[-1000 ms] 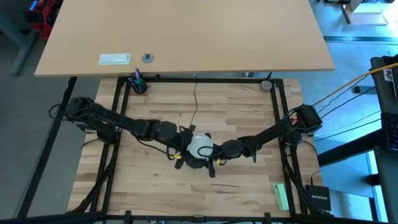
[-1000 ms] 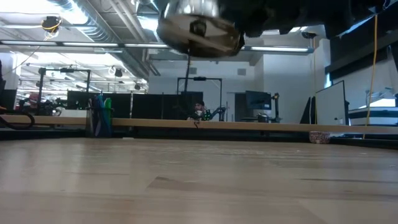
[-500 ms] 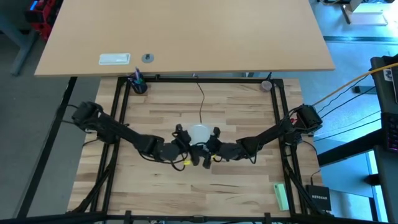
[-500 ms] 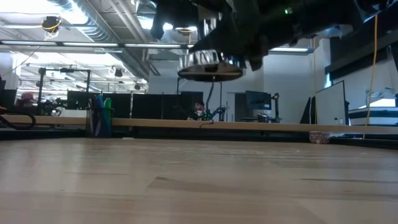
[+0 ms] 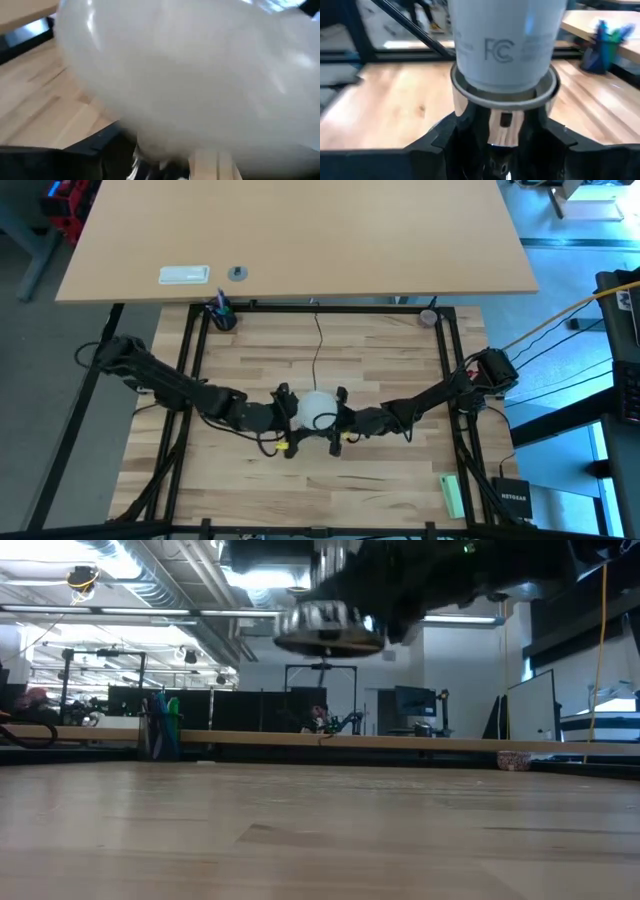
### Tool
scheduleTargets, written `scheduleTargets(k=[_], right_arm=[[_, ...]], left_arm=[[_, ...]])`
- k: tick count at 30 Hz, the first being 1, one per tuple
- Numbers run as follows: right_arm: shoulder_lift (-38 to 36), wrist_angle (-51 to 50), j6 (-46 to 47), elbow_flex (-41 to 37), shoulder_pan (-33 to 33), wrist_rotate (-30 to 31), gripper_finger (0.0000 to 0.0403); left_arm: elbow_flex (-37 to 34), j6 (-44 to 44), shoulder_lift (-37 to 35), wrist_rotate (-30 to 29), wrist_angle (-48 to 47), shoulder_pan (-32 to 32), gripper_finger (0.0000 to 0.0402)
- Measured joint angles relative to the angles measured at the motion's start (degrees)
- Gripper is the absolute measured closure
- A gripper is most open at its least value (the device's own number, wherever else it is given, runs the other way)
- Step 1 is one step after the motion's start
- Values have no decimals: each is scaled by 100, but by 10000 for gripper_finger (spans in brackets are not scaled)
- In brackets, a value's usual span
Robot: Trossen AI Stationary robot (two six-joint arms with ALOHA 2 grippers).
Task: Screw lightbulb
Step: Remove the lightbulb from the lamp
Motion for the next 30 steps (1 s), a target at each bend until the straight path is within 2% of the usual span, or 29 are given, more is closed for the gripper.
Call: scheduleTargets(k=[3, 6, 11, 21, 25, 30], right_arm=[[0, 368, -115, -2, -16, -540, 227], [0, 631, -145, -3, -5, -989, 227], [0, 1045, -150, -1, -5, -1783, 227], [2, 1018, -93, 4, -5, -1968, 227], [2, 956, -97, 7, 4, -2012, 227], [2, 840, -84, 19, 8, -1893, 227]], left_arm=[[4, 514, -255, 270, -301, -28, 123], [4, 1089, -349, 1203, -155, 117, 123], [4, 1649, -302, 2175, 430, 490, 122], [7, 1358, 270, 4324, 1717, 1146, 122], [7, 1281, 372, 4538, 1752, 1118, 142], [7, 1165, 320, 4226, 1566, 1108, 243]])
